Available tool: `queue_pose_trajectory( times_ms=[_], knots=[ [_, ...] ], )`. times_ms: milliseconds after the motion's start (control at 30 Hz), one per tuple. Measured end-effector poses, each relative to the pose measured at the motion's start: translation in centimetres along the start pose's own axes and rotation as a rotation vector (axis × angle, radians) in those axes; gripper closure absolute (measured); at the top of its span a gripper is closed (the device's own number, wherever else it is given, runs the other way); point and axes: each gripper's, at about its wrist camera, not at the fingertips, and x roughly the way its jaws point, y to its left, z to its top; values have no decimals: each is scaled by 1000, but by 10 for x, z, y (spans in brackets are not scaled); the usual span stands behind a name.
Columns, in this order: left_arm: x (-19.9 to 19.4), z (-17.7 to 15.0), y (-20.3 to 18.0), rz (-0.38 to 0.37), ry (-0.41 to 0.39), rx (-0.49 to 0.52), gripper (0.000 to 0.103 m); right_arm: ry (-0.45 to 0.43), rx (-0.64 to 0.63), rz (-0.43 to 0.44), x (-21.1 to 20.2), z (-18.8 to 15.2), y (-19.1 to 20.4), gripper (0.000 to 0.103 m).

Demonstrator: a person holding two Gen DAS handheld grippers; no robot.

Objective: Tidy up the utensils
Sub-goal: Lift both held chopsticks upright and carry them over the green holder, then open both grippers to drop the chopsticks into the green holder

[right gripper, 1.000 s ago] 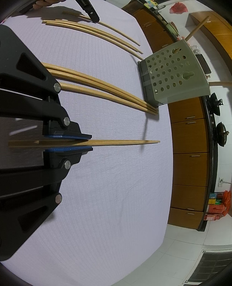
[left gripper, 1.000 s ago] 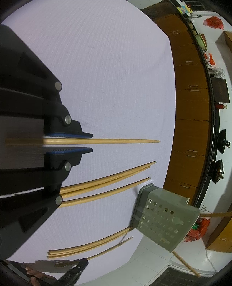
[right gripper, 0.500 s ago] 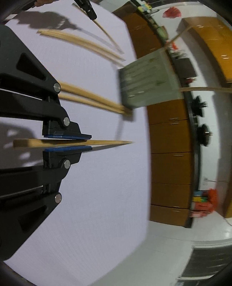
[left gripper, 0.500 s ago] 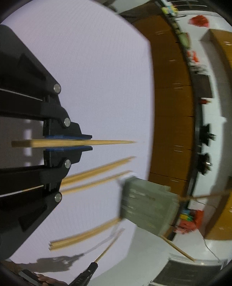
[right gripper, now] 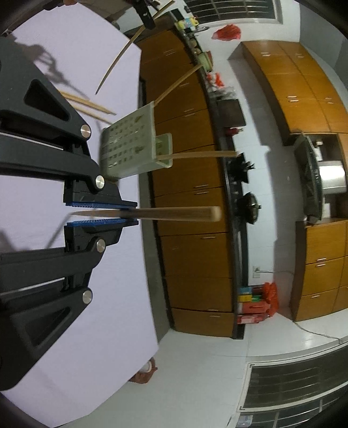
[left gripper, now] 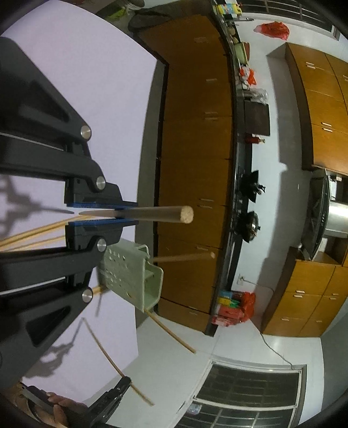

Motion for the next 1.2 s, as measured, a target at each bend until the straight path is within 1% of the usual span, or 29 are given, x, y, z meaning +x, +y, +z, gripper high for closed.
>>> queue_pose_trajectory(
  times_ms=[100, 200, 333, 467, 567, 667, 767, 867, 933, 1067, 1200],
  knots=[
    [-7, 12, -11, -35, -14, 28, 95, -47, 13, 40, -12, 16, 4, 95],
    [-17, 26, -24, -72, -37, 51, 95, -113, 20, 89, -28, 35, 12, 95],
    [-26, 54, -48, -136, -94, 74, 95, -231, 20, 163, -46, 66, 31, 95],
    [-24, 81, -73, -139, -173, 106, 95, -322, 16, 191, -43, 87, 51, 95],
    [-13, 97, -85, -135, -212, 108, 95, -364, -1, 181, -27, 95, 64, 95],
    [6, 105, -94, -120, -224, 121, 95, -354, -14, 170, -4, 97, 74, 95],
    [30, 103, -101, -116, -186, 138, 95, -322, -32, 147, 20, 91, 80, 95],
    [52, 93, -101, -116, -137, 139, 95, -263, -28, 144, 39, 84, 82, 95],
    [64, 85, -98, -120, -109, 131, 95, -231, -27, 146, 48, 79, 82, 95],
    [85, 70, -91, -130, -55, 115, 95, -194, -40, 145, 54, 71, 84, 95],
    [93, 63, -88, -130, -34, 97, 95, -159, -28, 158, 56, 70, 82, 95]
  ],
)
